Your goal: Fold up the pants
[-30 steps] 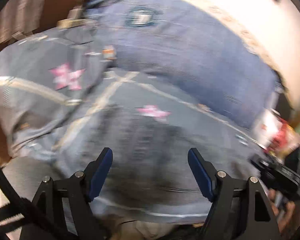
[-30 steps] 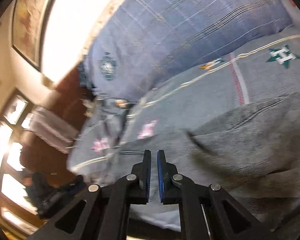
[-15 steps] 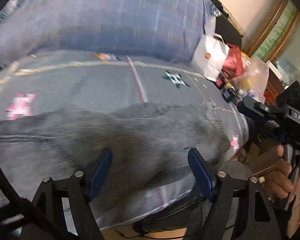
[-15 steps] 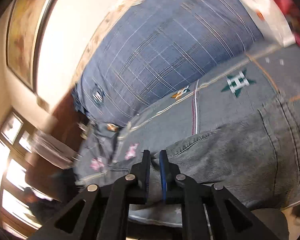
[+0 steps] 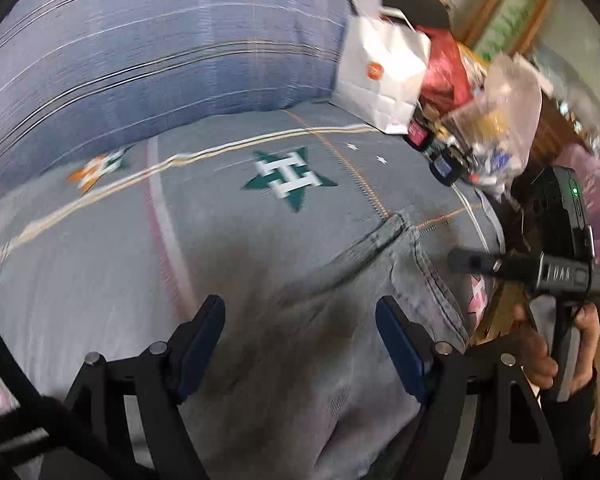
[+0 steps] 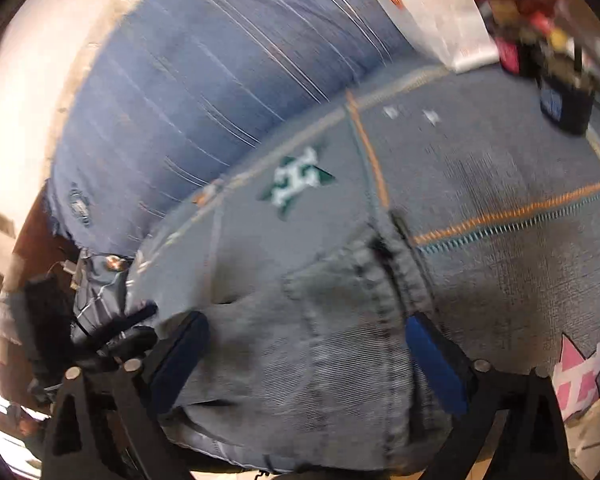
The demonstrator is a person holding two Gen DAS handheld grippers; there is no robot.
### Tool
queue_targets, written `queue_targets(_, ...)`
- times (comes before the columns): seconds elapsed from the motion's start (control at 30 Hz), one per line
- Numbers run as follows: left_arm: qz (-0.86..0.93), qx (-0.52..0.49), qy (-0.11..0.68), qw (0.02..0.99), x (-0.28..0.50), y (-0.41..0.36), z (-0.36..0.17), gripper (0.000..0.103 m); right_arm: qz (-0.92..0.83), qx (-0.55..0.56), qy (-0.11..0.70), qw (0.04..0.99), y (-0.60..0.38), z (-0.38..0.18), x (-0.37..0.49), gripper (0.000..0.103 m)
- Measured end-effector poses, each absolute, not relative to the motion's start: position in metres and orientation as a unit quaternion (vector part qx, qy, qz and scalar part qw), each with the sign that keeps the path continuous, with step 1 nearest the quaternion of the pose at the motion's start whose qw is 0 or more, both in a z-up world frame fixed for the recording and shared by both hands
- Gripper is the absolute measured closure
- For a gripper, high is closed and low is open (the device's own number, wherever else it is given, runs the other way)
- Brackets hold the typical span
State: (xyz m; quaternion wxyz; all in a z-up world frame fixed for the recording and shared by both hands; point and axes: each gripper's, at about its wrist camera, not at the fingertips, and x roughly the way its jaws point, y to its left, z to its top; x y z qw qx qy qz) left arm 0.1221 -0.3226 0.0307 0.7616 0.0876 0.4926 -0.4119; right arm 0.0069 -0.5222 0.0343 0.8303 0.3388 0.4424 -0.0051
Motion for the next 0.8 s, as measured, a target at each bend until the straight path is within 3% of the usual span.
queue_targets(0.23,-0.461,0.193,0.508,0.701,0.128,-0.413,-0.003,0.025,-0.050,0.332,0.447,0.829,-0.539,0.011,-0.019,0.016)
queue_targets(0.47,-0.475,0.208,0.528,0.672,0.129,-0.453,-0.027,0.027,-0.029,0.344,0.476,0.809,-0.540,-0.015,-0.043,0.039)
queue_targets(0.5,-0.472,0.202,0.524,0.679,0.129,-0.455,-0.026,0.033,-0.034,0.341,0.474,0.811,-0.540,-0.017,-0.044,0.044)
queue_targets(0.57,-0.474,0.193,0.532,0.675,0.127,-0.455,-0.023,0.083,-0.039,0.343,0.470,0.812,-0.542,-0.016,-0.049,0.053)
queue_targets(0.67,-0.472,0.194,0.538,0.671,0.124,-0.454,-0.021,0.093,-0.036,0.330,0.474,0.816,-0.537,-0.015,-0.056,0.080)
queue_targets(0.8,-0.464,0.157,0.546,0.679,0.137,-0.449,-0.007,0.096,-0.048,0.280,0.475,0.833,-0.522,-0.003,-0.050,0.095)
